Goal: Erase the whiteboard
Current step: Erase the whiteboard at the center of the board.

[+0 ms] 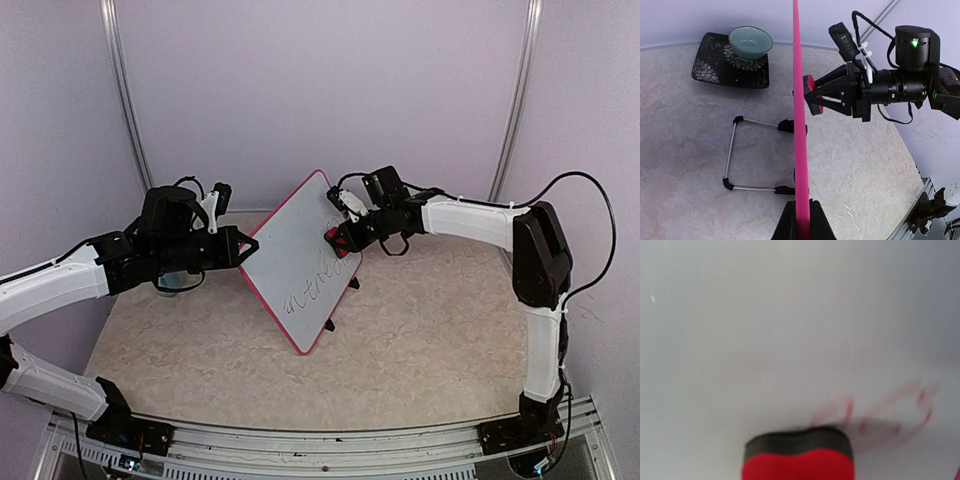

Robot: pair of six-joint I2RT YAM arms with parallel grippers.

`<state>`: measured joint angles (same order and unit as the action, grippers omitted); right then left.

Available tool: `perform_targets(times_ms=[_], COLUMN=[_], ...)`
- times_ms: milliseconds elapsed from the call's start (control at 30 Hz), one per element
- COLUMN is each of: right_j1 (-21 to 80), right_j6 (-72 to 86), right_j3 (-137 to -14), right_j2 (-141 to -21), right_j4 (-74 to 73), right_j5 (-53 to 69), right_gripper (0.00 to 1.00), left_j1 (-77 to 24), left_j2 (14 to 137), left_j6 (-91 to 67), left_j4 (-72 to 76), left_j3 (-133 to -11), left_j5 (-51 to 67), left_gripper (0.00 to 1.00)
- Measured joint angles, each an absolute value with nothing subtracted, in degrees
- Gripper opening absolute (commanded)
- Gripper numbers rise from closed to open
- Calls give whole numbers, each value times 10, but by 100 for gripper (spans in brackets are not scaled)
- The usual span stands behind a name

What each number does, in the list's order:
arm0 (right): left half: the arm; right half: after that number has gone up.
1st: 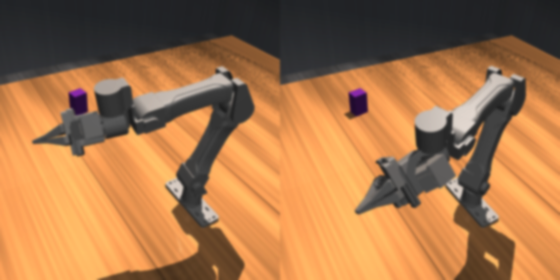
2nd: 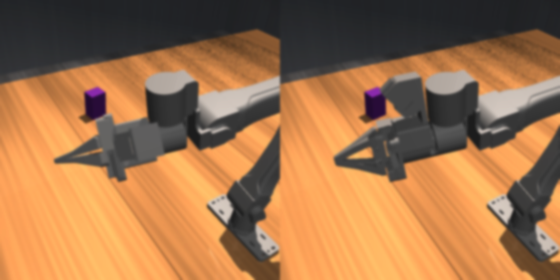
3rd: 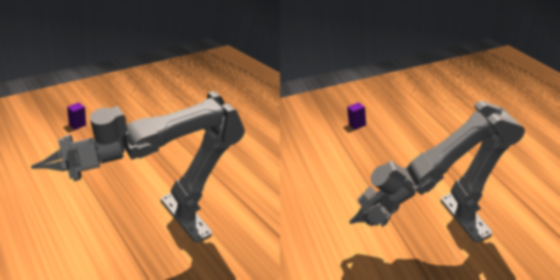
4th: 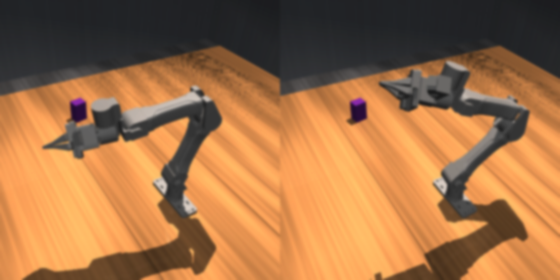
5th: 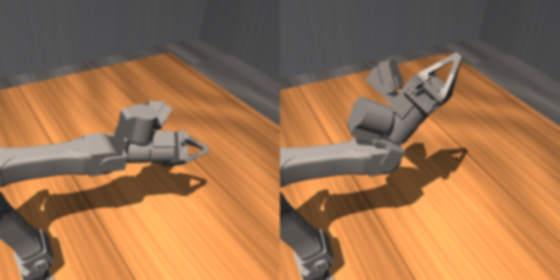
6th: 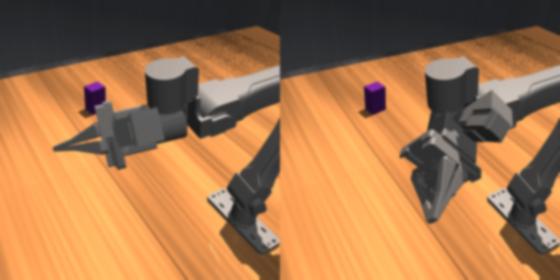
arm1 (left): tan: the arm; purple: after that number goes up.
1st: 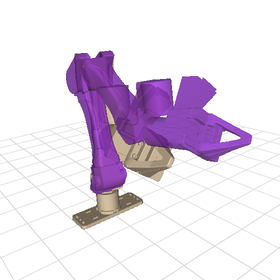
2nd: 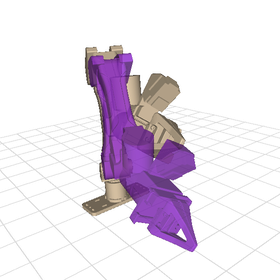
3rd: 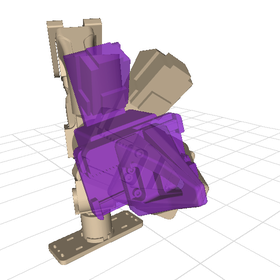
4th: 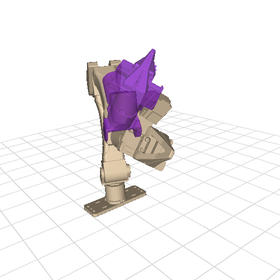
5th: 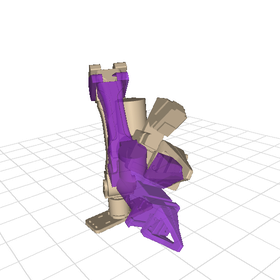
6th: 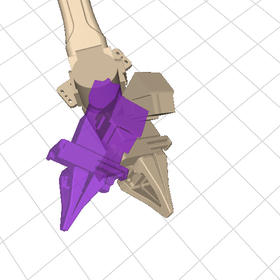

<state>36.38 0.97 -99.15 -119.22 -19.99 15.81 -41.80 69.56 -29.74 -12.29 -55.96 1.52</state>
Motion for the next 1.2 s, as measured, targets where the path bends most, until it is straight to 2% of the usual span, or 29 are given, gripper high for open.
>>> perform_targets(times_ms=[300, 800, 933, 1200], right_j1=[359, 356, 356, 350], right_j6=[10, 10, 10, 9], right_j3=[-951, -1099, -1087, -986], right_j2=[-1188, -1223, -1223, -1205], right_j4=[-201, -267, -252, -215], right_j5=[161, 157, 159, 159], right_gripper=[2, 2, 2, 1], left_j1=[-418, -418, -418, -418], left_j2=[696, 693, 693, 693], left_j6=[-298, -297, -298, -300], left_j4=[-122, -121, -121, -121], left_j3=[-559, -557, -557, -555], left_j5=[16, 19, 18, 15], left_gripper=[0, 0, 0, 0])
